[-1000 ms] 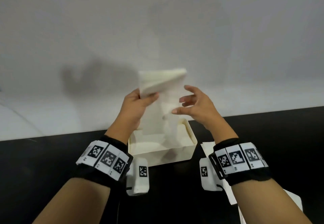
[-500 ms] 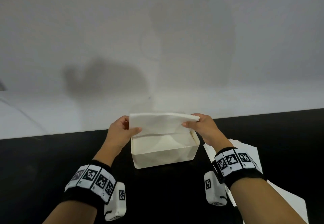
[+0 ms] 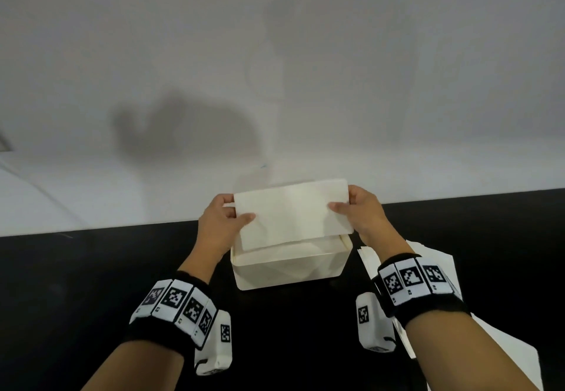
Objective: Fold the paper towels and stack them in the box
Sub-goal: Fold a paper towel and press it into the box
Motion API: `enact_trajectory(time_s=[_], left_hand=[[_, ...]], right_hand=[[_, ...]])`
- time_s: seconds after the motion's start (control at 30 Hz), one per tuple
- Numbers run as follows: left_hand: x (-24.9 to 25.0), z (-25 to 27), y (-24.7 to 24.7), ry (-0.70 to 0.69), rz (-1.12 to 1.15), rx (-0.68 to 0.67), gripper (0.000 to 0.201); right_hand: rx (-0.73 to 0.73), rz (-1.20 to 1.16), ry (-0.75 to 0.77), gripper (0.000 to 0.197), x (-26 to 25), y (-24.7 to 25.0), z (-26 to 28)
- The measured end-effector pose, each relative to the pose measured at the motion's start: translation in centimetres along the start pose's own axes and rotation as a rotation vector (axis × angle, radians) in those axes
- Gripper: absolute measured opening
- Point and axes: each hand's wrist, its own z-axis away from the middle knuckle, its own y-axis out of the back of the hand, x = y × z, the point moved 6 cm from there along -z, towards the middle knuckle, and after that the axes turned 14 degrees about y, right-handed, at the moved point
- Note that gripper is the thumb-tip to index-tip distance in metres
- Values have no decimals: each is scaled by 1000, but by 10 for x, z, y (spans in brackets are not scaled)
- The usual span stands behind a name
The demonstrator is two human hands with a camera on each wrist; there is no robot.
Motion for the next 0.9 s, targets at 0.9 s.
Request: enact_trajectory(time_s=[0.9], left_hand=[[-16, 0, -35, -311, -1467, 266, 37]], right_hand=[[-451, 1163, 74, 27, 14, -52, -3]])
